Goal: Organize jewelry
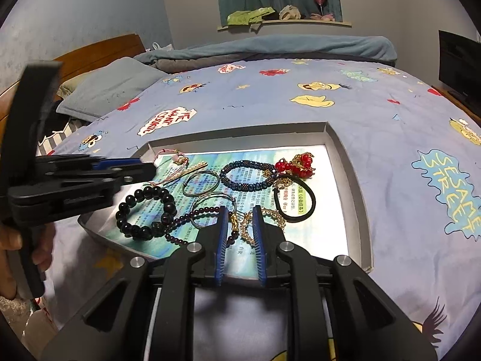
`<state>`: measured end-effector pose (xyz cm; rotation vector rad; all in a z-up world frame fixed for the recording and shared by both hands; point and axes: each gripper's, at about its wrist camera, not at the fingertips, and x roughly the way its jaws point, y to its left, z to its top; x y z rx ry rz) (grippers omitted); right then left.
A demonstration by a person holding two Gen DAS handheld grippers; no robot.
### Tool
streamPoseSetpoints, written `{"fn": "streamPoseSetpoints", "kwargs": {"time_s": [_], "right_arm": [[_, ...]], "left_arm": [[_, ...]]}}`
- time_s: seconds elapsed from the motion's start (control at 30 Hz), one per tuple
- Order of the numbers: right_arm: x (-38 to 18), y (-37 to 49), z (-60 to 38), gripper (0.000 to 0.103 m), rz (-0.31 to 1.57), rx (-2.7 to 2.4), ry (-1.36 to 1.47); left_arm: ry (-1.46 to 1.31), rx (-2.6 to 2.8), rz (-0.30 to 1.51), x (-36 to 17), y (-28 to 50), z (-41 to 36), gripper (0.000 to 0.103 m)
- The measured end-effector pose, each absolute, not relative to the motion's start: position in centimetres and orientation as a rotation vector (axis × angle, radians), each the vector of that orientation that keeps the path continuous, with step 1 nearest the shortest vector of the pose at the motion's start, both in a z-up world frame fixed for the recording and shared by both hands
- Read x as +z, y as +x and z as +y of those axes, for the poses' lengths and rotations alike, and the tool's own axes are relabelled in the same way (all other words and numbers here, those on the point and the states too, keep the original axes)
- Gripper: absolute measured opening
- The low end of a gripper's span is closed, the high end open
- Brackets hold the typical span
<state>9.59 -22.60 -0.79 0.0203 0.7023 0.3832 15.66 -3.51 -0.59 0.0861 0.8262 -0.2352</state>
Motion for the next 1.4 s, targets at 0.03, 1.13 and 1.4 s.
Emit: {"fn": "streamPoseSetpoints", "kwargs": {"time_s": [0.03,1.13,1.4], "right_arm": [[-0.7,9.4,-22.7,0.024,0.698,0.382,0.02],[-0.1,4.9,-26.1,0.097,0.643,0.261,-0.078],[-0.4,5.3,-26.1,0.097,0.648,0.272,-0.075]], "left_arm": [[0.087,-0.222,0.809,-0.3,14.7,-3.2,0.043],[-0.019,-0.03,0.735,-3.3,6.1,-0.3,0.093],[0.023,-0.028,0.714,-4.1,6.8,-1.3,0.094]]}}
